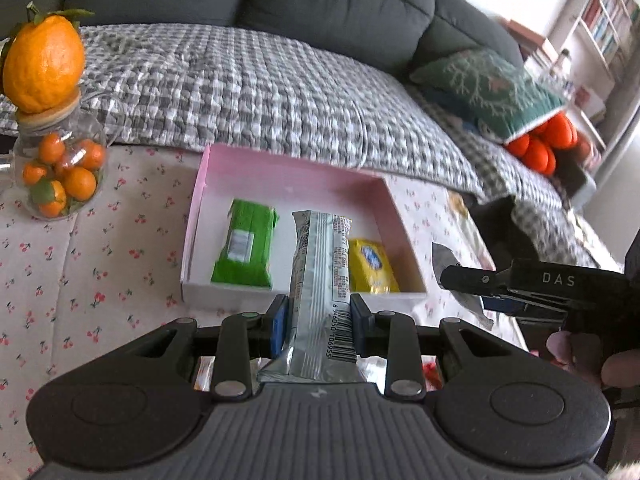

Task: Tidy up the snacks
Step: 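Place the bar and wafer pack into the pink box, opening both tools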

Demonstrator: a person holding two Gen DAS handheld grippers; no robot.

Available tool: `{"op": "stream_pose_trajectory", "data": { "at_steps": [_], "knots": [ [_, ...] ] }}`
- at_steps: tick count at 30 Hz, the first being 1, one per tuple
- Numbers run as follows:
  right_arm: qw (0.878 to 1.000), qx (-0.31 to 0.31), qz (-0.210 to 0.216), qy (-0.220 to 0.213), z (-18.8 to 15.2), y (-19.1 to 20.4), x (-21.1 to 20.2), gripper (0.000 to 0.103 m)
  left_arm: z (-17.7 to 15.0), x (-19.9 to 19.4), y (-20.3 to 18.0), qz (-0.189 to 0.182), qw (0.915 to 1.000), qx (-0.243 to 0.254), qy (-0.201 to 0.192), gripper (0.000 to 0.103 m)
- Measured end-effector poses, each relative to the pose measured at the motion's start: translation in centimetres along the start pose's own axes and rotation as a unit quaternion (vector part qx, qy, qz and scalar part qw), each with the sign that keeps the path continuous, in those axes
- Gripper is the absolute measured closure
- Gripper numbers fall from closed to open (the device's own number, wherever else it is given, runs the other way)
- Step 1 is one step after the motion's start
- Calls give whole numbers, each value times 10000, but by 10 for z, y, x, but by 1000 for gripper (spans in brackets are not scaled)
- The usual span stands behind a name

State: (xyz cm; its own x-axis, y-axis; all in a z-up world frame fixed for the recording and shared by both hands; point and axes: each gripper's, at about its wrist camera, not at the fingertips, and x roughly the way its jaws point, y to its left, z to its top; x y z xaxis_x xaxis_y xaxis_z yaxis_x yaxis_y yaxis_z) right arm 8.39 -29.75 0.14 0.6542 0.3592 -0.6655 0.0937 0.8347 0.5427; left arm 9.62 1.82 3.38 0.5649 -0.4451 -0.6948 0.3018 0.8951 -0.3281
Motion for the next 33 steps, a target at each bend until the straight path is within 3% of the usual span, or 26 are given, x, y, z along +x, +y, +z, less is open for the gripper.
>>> {"op": "stream_pose_trajectory", "data": {
  "at_steps": [8, 20, 23, 25, 31, 33],
  "knots": [
    [9993, 319, 81, -156, 19, -6, 29, 52, 20, 34, -6, -54, 9997, -101, -208, 74],
    [9987, -395, -285, -168, 39, 6, 92, 52, 20, 99, -12, 80, 9998, 95, -175, 74],
    [9979, -491, -375, -179, 41, 6, 102, 52, 21, 104, -12, 143, 9995, 194, -216, 86],
    [9977, -497, -401, -208, 43, 4, 105, 52, 21, 105, -11, 135, 9995, 162, -223, 86],
    [9976, -441, -446, -282, 45, 0, 109, 49, 20, 108, -9, 275, 9992, 216, -197, 73],
    [9979, -389, -450, -270, 46, -1, 108, 43, 20, 107, -9, 299, 9991, 247, -185, 62]
  ]
}}
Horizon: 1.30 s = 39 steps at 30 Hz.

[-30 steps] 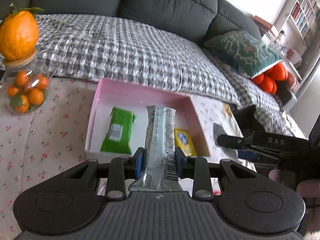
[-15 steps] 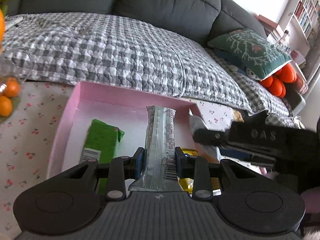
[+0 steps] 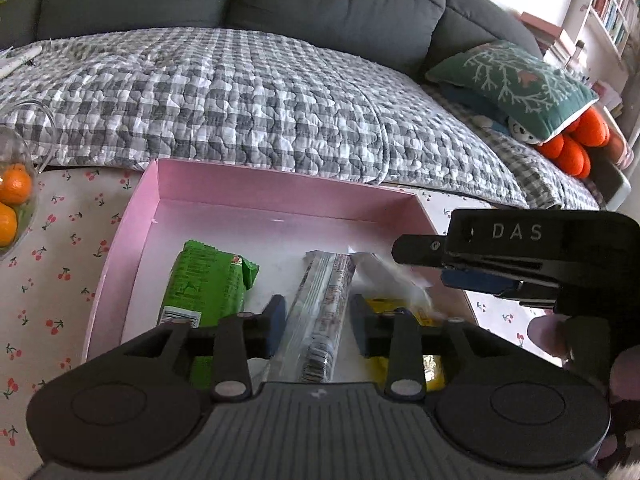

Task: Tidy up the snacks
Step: 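Place the bar and wafer pack into the pink box, opening both tools, then move both tools back over the remaining snacks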

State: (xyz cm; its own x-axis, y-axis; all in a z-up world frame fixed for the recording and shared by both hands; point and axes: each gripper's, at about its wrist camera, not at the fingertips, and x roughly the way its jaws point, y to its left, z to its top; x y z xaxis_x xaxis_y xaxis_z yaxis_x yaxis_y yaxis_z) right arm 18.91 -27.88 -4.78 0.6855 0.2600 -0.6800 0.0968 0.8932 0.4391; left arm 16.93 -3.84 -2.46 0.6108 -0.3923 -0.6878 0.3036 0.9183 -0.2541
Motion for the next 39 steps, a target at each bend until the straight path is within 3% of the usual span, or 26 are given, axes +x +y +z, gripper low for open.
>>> {"op": "stream_pose_trajectory", "data": {
  "at_steps": [2, 8, 24, 39],
  "knots": [
    [10000, 55, 30, -31, 0, -1, -2, 33, 0, -2, 0, 26, 10000, 5, -20, 51],
    [10000, 22, 2, -83, -1, 1, -15, 26, -1, -5, -8, 47, 9999, 158, 27, 33],
    [9998, -195, -61, -28, -22, 9, -66, 14, -7, -44, -16, 249, 9990, 368, 91, 4],
    [9987, -369, -261, 252, -55, 18, -108, 11, -27, -82, -12, 558, 9970, 381, 386, 1]
  ]
}}
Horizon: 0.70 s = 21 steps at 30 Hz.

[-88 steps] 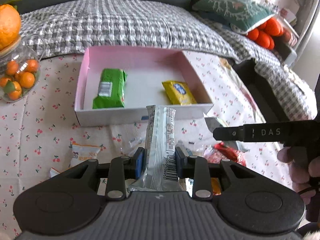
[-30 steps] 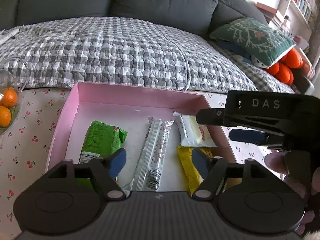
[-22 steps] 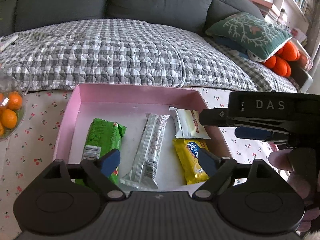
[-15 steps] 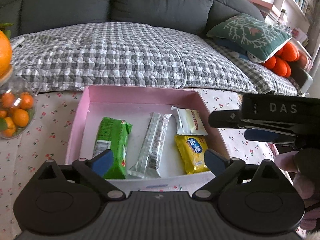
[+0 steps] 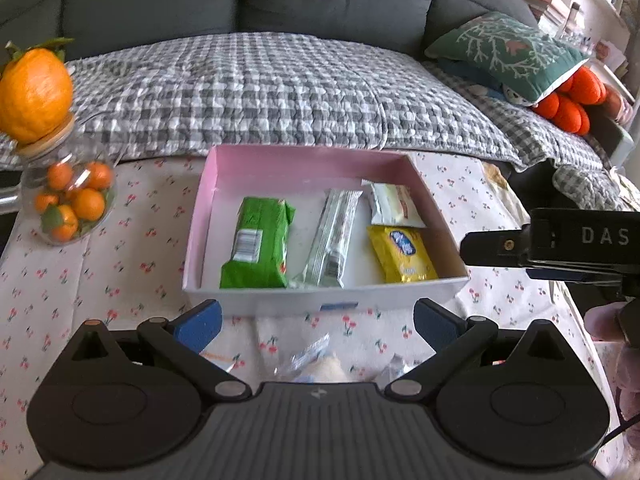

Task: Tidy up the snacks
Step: 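Move both tools back over the remaining snacks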

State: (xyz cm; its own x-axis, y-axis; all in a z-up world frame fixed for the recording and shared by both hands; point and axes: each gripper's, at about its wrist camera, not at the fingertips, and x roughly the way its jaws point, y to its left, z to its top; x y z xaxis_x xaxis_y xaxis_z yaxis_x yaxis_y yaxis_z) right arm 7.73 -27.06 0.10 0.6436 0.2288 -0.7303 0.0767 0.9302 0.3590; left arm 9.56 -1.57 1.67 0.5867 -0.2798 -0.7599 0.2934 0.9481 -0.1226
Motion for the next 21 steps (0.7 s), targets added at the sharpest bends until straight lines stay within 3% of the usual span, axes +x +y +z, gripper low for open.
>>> {"op": "stream_pose_trajectory", "data": {
  "at_steps": [9, 14, 21],
  "knots": [
    [9999, -98, -106, 87, -27, -4, -6, 11, -20, -10, 9, -30, 10000, -67, 4, 1],
    [9982, -383, -365, 264, -38, -3, -7, 11, -32, -16, 13, 2, 10000, 63, 22, 1],
    [9959, -718, -362, 425, -54, -9, -12, 11, -46, -18, 22, 208, 9994, 259, 73, 1]
  ]
}}
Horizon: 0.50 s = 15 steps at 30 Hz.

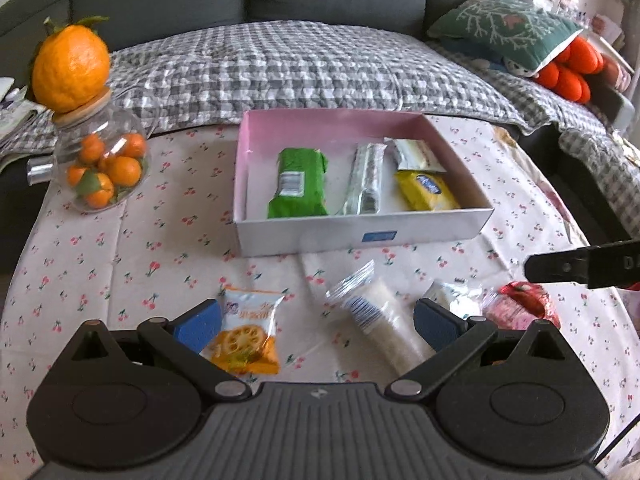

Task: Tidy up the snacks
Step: 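Move both tools back over the remaining snacks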

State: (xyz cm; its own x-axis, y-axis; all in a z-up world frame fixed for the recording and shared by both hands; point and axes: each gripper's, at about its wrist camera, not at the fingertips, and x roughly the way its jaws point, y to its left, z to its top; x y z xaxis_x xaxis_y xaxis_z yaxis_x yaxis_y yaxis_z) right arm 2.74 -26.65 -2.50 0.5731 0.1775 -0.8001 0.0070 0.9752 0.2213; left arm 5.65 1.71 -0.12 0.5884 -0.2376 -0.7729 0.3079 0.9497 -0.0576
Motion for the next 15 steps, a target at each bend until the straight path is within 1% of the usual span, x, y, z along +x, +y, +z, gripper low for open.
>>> {"op": "stream_pose_trajectory", "data": {
  "at_steps": [2, 5, 7, 10, 12, 13, 14, 15],
  "knots": [
    [10000, -58, 36, 68, -6, -3, 0, 11, -5, -1, 0, -62, 10000, -38, 21, 1],
    [9996, -126, 184, 162, -16, -8, 1, 11, -12, -1, -7, -204, 9998, 46, 15, 1],
    [9989, -159, 385, 200, -23, -10, 2, 11, -17, -1, -15, -299, 9994, 143, 24, 3],
    [9977, -288, 579, 196, -32, -11, 2, 14, -22, 4, -27, -472, 9983, 336, 103, 8],
    [9969, -384, 657, 178, -36, -12, 1, 23, -24, 6, -34, -533, 9975, 437, 143, 14],
    [9967, -423, 671, 181, -38, -12, 2, 30, -25, 7, -37, -556, 9972, 474, 158, 15],
    [9966, -447, 670, 195, -39, -13, 2, 35, -26, 9, -40, -577, 9969, 505, 169, 18],
    [9966, -459, 653, 217, -40, -14, 3, 36, -26, 9, -41, -594, 9967, 524, 179, 19]
  ]
}}
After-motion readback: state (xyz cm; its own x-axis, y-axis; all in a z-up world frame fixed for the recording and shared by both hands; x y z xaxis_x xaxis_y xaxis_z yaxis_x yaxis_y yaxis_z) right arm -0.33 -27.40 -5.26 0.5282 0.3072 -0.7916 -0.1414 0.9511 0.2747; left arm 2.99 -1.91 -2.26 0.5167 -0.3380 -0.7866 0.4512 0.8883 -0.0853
